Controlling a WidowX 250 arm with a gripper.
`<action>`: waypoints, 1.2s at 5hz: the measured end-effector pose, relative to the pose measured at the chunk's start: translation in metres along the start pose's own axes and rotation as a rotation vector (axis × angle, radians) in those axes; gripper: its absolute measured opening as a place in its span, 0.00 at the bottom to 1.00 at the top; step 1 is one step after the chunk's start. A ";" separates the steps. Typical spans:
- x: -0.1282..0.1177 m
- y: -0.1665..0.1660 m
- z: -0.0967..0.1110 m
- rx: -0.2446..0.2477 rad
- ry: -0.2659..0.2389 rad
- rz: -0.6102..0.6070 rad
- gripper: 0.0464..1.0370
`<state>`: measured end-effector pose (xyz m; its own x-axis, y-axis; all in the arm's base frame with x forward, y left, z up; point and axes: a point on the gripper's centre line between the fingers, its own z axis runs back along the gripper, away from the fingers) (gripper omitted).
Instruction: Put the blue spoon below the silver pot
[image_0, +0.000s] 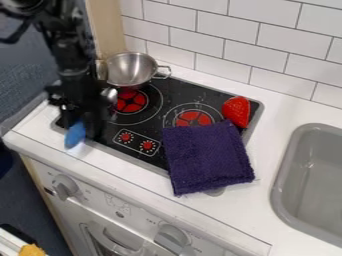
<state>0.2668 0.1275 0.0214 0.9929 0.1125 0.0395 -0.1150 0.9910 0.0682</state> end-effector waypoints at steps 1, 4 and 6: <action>0.011 -0.004 -0.001 -0.013 -0.022 -0.036 0.37; 0.007 -0.013 0.001 -0.060 -0.049 -0.060 0.97; 0.002 -0.030 0.045 -0.061 -0.164 -0.112 0.97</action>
